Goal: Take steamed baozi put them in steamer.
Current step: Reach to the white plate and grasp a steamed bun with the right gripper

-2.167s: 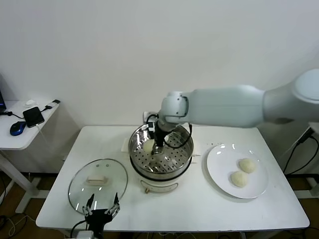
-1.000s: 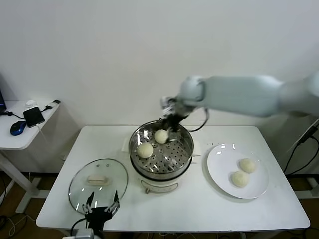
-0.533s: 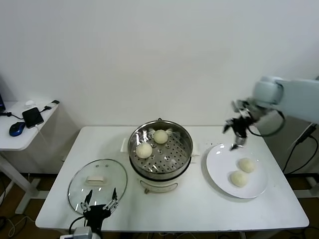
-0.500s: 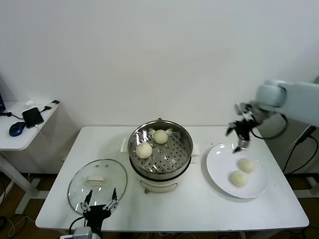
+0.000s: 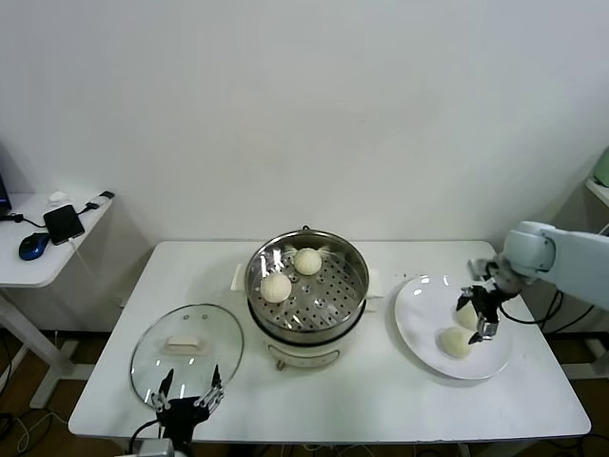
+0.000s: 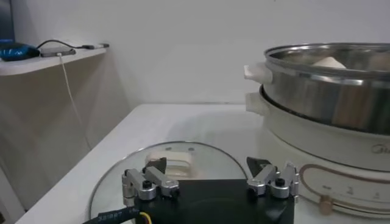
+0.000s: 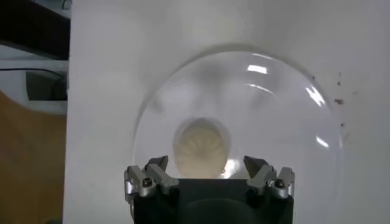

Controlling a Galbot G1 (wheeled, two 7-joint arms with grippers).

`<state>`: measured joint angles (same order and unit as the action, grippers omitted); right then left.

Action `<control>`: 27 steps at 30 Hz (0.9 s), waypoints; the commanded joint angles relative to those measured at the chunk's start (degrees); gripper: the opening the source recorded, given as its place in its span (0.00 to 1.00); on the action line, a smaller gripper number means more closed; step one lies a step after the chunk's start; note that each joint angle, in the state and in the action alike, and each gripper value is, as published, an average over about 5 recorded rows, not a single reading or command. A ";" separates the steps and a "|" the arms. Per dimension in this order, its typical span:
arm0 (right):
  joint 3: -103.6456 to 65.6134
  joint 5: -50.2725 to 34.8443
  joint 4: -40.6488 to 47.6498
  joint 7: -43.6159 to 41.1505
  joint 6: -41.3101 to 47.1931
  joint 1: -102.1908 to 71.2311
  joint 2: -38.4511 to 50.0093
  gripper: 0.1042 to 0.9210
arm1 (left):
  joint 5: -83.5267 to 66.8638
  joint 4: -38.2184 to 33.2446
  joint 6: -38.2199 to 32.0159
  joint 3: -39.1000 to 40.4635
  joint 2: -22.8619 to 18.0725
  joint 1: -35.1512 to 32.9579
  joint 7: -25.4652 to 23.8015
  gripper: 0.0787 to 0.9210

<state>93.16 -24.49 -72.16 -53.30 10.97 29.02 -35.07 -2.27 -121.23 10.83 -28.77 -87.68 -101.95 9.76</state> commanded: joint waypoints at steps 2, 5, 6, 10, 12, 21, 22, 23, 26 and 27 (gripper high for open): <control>-7.75 4.60 2.63 4.51 2.45 -9.76 -0.38 0.88 | 0.06 0.13 -0.08 0.10 0.12 -0.07 0.04 0.88; -7.53 4.47 2.51 4.57 2.98 -9.87 -1.05 0.88 | 0.06 0.30 -0.20 0.27 0.19 -0.12 0.08 0.88; -7.45 4.44 2.42 4.54 3.14 -9.92 -1.18 0.88 | 0.06 0.35 -0.23 0.33 0.21 -0.13 0.10 0.88; -7.15 4.34 1.87 4.10 3.51 -9.94 -1.17 0.88 | 0.04 0.51 -0.28 0.45 0.25 -0.19 0.18 0.88; -6.96 4.38 1.54 3.85 3.56 -9.82 -0.96 0.88 | 0.04 0.49 -0.29 0.48 0.28 -0.25 0.19 0.88; -8.03 5.24 1.71 4.93 4.05 -10.46 -1.27 0.86 | -0.02 0.60 -0.22 0.62 0.30 -0.06 0.22 0.88; -8.15 5.33 1.62 4.94 4.03 -10.51 -1.29 0.83 | -0.01 0.63 -0.22 0.68 0.29 -0.04 0.23 0.88; -8.25 5.41 1.53 4.93 4.01 -10.53 -1.28 0.81 | -0.01 0.65 -0.21 0.75 0.29 -0.03 0.24 0.88; -8.45 5.71 0.96 4.24 3.83 -10.02 -1.03 0.71 | 0.02 0.69 -0.20 0.93 0.28 -0.06 0.28 0.88; -8.46 5.79 0.72 3.80 3.65 -9.47 -0.90 0.69 | 0.04 0.68 -0.20 0.99 0.28 -0.10 0.29 0.88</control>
<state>85.66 -19.47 -71.04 -49.24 14.52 19.67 -36.10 -2.23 -120.58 10.60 -27.73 -87.41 -102.08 10.06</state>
